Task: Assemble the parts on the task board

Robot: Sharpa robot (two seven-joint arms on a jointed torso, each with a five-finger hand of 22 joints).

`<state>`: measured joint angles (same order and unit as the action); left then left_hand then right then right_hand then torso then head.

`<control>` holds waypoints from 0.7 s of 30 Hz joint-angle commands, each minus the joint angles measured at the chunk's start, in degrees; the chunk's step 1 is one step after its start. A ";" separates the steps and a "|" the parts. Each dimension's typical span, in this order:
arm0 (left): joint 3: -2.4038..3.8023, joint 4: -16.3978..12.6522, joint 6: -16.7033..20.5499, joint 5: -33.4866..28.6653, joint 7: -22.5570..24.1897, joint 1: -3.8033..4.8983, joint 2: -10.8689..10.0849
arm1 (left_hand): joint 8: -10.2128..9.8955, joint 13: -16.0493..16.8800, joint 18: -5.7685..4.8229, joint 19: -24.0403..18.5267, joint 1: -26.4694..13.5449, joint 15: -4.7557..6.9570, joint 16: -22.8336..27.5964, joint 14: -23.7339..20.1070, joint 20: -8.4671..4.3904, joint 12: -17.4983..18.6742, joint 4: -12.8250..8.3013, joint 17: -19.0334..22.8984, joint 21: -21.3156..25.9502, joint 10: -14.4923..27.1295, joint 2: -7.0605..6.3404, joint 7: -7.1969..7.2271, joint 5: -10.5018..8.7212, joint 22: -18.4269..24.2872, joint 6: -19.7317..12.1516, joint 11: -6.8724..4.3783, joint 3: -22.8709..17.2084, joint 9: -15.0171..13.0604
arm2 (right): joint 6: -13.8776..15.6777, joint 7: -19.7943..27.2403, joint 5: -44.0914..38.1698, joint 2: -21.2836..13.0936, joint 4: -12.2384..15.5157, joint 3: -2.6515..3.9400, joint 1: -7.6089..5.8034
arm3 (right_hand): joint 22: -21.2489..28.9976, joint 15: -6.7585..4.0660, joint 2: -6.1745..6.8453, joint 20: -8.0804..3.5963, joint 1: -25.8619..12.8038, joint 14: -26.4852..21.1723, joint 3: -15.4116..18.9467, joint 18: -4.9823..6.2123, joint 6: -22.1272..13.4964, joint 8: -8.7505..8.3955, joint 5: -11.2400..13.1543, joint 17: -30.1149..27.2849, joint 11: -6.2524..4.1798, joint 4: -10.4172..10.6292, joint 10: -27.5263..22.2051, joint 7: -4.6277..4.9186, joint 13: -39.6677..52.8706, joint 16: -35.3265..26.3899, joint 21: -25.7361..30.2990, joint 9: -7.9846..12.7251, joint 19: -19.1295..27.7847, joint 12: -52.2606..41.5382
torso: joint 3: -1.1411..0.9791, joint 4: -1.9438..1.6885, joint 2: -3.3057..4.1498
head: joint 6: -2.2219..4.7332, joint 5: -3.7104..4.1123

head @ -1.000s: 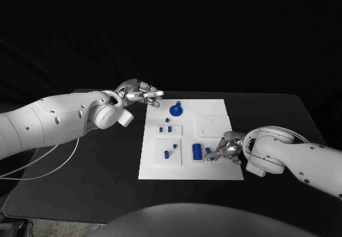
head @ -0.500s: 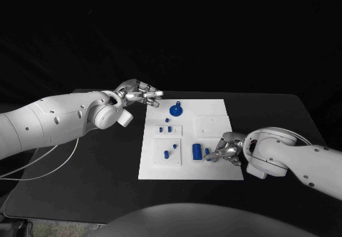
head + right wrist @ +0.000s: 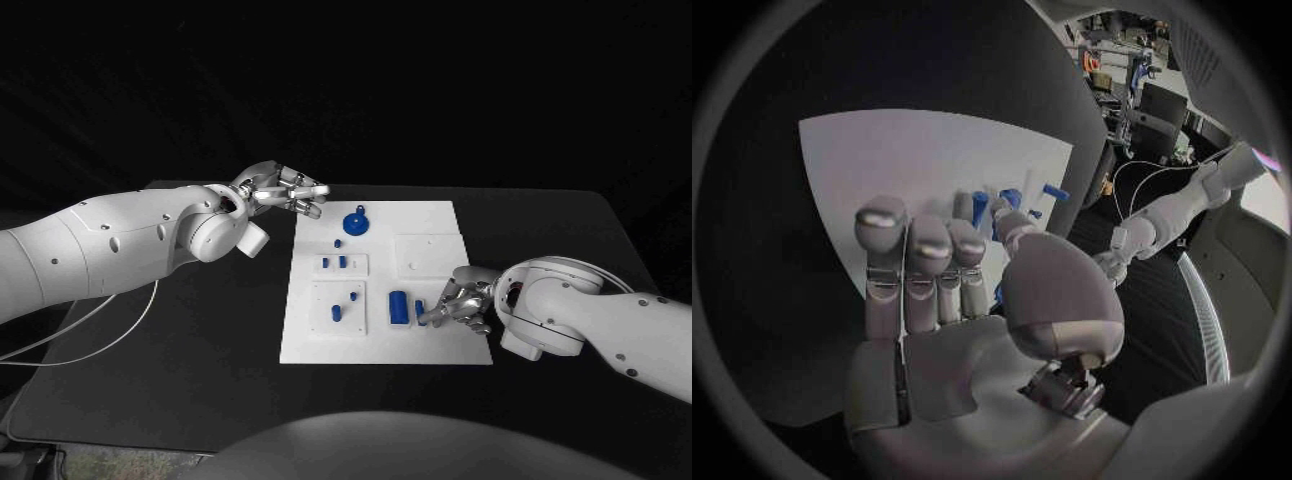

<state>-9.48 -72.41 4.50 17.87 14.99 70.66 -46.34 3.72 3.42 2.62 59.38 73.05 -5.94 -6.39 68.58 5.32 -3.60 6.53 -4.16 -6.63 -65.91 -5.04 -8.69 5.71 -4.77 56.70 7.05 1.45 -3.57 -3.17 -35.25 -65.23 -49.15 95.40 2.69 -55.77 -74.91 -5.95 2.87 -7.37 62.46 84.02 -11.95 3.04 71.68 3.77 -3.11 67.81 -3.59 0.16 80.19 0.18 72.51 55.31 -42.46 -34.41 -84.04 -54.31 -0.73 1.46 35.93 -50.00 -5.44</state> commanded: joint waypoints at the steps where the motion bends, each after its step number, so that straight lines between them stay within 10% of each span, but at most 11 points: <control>1: -0.05 -0.07 -0.71 0.05 0.33 0.03 0.07 | 0.11 0.08 -0.74 -0.34 0.01 -0.08 -0.30 -0.44 -0.08 0.19 0.22 0.08 -0.27 0.47 0.66 0.00 -0.22 0.07 -0.41 0.10 0.17 -0.06 | -1.99 0.05 -1.10 0.05 -0.11 0.02 0.05 | -0.28 -0.56 0.15 -0.52 -0.34 0.32 -0.74 -0.16 0.03 0.09 0.34 -0.04 -0.35 -1.50 0.22 -0.44 -0.02 -0.30 -0.23 -1.76 -3.13 0.01 | -0.01 -0.02 -0.01 | 0.00 -0.01; 13: -0.70 0.00 -0.75 0.05 0.35 0.03 0.01 | 0.11 0.08 -0.74 -0.34 0.01 -0.08 -0.30 -0.44 -0.08 0.19 0.22 0.08 -0.27 0.47 0.66 0.00 -0.22 0.07 -0.41 0.10 0.17 -0.06 | -3.20 0.45 -1.26 0.25 -0.11 0.03 0.07 | -0.41 -0.66 2.90 -0.64 -0.15 0.36 -2.22 -0.35 -0.03 -0.05 0.35 0.12 -0.50 -0.19 0.32 -0.76 0.19 -0.27 -0.26 -9.34 -3.14 0.08 | -0.01 -0.02 0.02 | 0.00 0.04; 21: -0.81 -0.03 -0.77 0.04 0.35 0.03 -0.01 | 0.11 0.08 -0.74 -0.34 0.01 -0.08 -0.30 -0.44 -0.08 0.19 0.22 0.08 -0.27 0.47 0.66 0.00 -0.22 0.07 -0.41 0.10 0.17 -0.06 | -2.67 0.23 -1.48 0.79 -0.97 0.03 0.15 | -0.40 -0.68 2.29 -0.64 -0.14 0.38 -2.41 -0.34 0.08 0.00 0.35 0.15 -0.55 -0.14 0.36 -0.86 0.21 -0.23 -0.25 -9.43 -3.15 0.05 | -0.03 -0.03 0.03 | 0.00 -0.01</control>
<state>-10.31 -72.33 4.47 17.88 14.96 70.66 -46.39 3.72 3.42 2.62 59.38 73.05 -5.94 -6.39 68.58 5.32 -3.60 6.53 -4.16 -6.63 -65.91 -5.04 -8.70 5.71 -4.78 56.70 7.05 1.45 -3.56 -5.08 -35.22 -65.95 -48.50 94.63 2.71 -55.72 -74.91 -6.33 5.29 -7.77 62.45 84.00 -14.18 3.04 71.76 3.77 -3.11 67.87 -3.79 -0.29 80.38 -0.54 72.65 55.31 -42.46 -43.79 -84.03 -54.31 -0.76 1.44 35.95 -50.00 -5.43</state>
